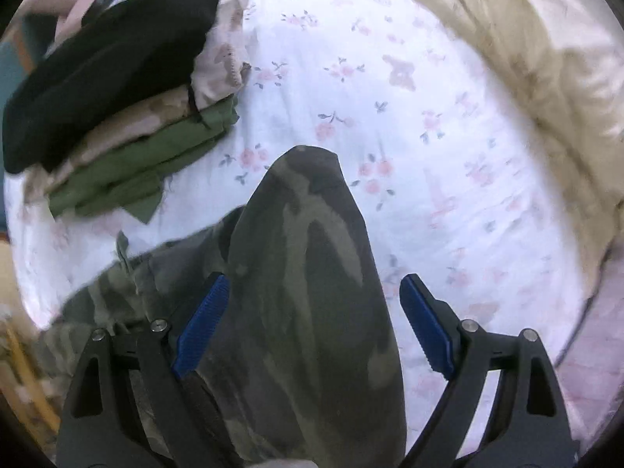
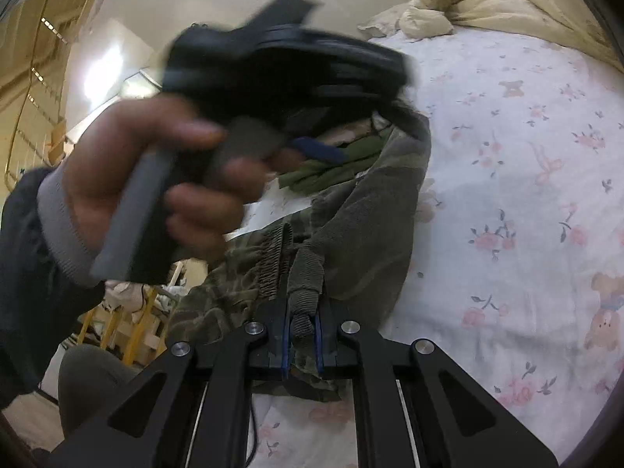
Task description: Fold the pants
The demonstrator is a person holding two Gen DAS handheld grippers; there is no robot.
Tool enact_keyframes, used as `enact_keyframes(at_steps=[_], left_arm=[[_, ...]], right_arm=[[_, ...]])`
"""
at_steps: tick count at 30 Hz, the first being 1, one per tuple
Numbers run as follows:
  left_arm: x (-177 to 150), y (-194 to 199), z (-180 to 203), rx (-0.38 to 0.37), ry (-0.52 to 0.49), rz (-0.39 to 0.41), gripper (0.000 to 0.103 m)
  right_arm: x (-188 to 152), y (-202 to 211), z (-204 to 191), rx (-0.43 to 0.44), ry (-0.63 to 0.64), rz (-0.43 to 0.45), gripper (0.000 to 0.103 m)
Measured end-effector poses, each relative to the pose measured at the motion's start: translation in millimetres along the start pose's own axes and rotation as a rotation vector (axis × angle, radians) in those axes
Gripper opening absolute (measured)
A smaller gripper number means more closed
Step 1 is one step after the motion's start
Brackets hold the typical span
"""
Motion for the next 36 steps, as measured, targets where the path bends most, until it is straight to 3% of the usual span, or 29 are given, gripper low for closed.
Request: enact_keyframes(at_steps=[5,7,9,11,13,20,26,29,34,36], left_arm=[[0,-10,0,0.094,-0.066,-0.033,0.085],[-2,-1,-6,0.131,-0.092,-0.015,0.068],[-4,12,-19,0.120,-0.097,-0.024,0.019],[-7,27,-32,0.096,-0.098,-0.025,0.009],[-13,49,-44,0.102,-0.124,0.001,0.007],[-37,123,-93,0.017,-0.051,0.090,0.006],[-84,175,-175,-0.025,0.050,0.182,0.006],[-116,178,-229,-0.037,0.099,0.203,0.006],[-162,145,-315,-0.085,0.224,0.208,0.007],[-172,123,-340,-0.109,0.256,0.217,0.015]], right_arm=[[-6,-7,-26,0.043,0.112,-0.027,0.009],[-10,-8,-41,0.079,0.175,-0.042,0.009],[-14,-7,-52,0.103,0.210,-0.048,0.009],[-15,-7,-60,0.117,0.229,-0.050,0.009],[-15,-7,-67,0.139,0.241,-0.050,0.009],[-11,-1,-117,0.156,0.330,-0.015,0.009],[-23,-20,-194,0.167,0.462,-0.066,0.009],[-45,-50,-238,0.145,0.538,-0.131,0.009],[-88,-113,-284,0.122,0.595,-0.252,0.008],[-104,-140,-294,0.079,0.618,-0.292,0.009]])
Point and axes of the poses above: each gripper's, at about its wrist camera, not at the fingertips, and y roughly against the way its jaws point, z to its right, x to its top, the point moved 3 cm from there along -y, roughly the way its jaws point, and after that the axes turned 14 degrees about -x, right-handed, at the moved point
